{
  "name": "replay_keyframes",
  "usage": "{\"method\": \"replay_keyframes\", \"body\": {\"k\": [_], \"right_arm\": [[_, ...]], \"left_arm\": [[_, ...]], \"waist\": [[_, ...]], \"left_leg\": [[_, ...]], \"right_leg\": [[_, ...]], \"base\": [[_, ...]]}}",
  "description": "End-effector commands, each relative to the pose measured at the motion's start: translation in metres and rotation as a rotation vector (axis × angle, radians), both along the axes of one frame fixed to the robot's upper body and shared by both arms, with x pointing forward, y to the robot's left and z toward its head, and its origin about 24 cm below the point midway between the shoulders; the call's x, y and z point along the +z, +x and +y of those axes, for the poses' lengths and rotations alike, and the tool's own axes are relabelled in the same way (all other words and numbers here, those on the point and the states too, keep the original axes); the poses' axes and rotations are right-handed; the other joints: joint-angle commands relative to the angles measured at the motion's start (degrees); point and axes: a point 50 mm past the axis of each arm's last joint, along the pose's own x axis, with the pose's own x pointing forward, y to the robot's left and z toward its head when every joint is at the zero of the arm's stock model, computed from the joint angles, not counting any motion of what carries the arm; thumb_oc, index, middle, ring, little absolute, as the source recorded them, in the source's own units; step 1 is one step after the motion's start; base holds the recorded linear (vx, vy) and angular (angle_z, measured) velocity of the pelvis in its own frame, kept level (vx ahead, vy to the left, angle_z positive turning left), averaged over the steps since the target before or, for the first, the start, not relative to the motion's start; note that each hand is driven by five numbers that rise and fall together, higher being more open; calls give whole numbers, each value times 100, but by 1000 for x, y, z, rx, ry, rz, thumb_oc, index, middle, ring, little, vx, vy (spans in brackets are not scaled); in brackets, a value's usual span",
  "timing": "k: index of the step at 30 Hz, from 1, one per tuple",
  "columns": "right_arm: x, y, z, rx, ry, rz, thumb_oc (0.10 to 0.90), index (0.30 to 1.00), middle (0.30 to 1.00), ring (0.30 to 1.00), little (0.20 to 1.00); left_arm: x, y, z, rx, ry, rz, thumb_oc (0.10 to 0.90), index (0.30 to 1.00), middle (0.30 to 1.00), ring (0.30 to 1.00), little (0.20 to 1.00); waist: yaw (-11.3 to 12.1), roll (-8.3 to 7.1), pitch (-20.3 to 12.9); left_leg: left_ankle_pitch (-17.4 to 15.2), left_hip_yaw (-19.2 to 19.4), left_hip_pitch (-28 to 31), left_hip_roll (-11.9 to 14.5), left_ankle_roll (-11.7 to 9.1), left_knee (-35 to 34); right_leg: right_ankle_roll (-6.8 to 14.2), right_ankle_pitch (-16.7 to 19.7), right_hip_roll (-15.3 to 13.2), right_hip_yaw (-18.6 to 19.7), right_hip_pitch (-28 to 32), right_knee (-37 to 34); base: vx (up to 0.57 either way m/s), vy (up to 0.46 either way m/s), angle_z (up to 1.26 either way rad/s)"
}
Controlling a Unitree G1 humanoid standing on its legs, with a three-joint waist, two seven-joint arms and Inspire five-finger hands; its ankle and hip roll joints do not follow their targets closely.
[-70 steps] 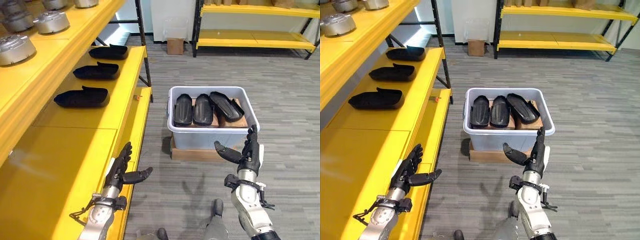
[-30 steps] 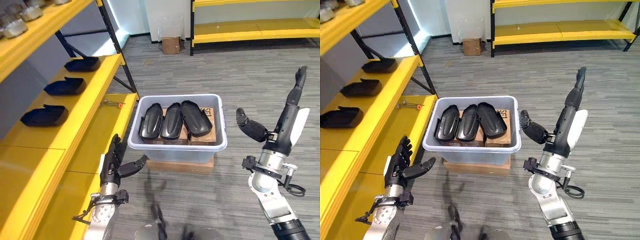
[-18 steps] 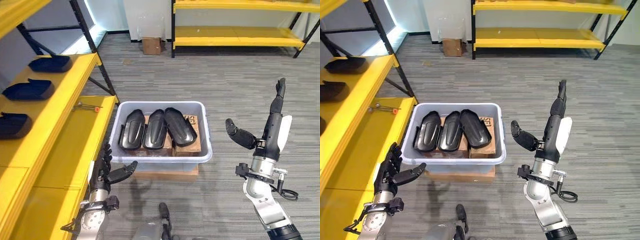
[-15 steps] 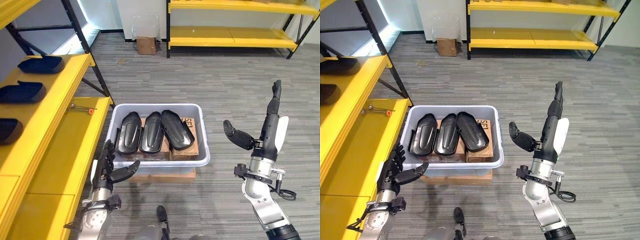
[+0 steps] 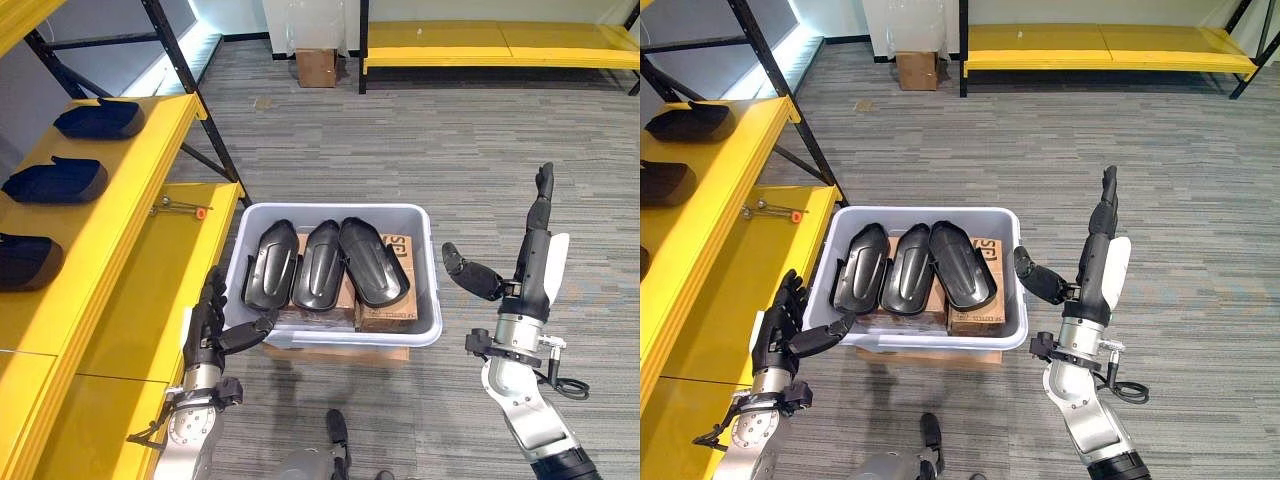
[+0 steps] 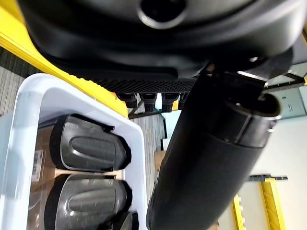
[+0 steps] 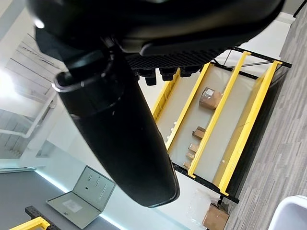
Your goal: Move parts from the plastic box to the shelf.
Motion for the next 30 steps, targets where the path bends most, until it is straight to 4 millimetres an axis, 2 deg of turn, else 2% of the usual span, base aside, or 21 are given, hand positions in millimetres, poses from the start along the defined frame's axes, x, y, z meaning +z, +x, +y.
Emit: {"method": "replay_keyframes", "body": {"k": [1,8,14,19,25,30], "right_arm": [[32,5,4,18,-20,-173,900,1000,1000,1000,1000],[28,5,3,38,20,-146,900,1000,1000,1000,1000],[19,9,2,81,139,-81,900,1000,1000,1000,1000],[13,10,0,65,138,-57,900,1000,1000,1000,1000],[12,9,-4,40,58,-34,900,1000,1000,1000,1000],[14,7,-17,-13,37,-32,900,1000,1000,1000,1000]], "left_arm": [[49,3,24,87,113,-272,900,1000,1000,1000,1000],[58,6,25,37,111,-297,900,1000,1000,1000,1000],[60,11,18,-2,13,-330,900,1000,1000,1000,1000],[57,11,20,27,-26,-329,900,1000,1000,1000,1000],[54,8,25,61,-41,-325,900,1000,1000,1000,1000],[52,8,23,39,-4,-302,900,1000,1000,1000,1000]], "waist": [[149,-158,-403],[129,-226,-450],[142,-248,-451],[110,-234,-476],[76,-211,-501],[40,-328,-559]], "left_leg": [[-544,115,-354,259,-568,276],[-672,161,-268,199,-471,276],[-729,213,-282,193,-437,358],[-618,213,-203,220,-492,194],[-618,179,-115,259,-517,216],[-703,285,-75,181,-385,106]], "right_leg": [[260,183,-81,-59,34,150],[333,99,-81,-79,-22,311],[350,180,-134,-111,16,191],[381,233,-134,-97,34,155],[385,352,-231,-103,35,100],[503,333,-187,-86,77,450]], "base": [[54,39,-2],[34,45,-2],[-53,-16,-3],[-72,-29,-1],[29,53,-8],[62,127,-11]]}}
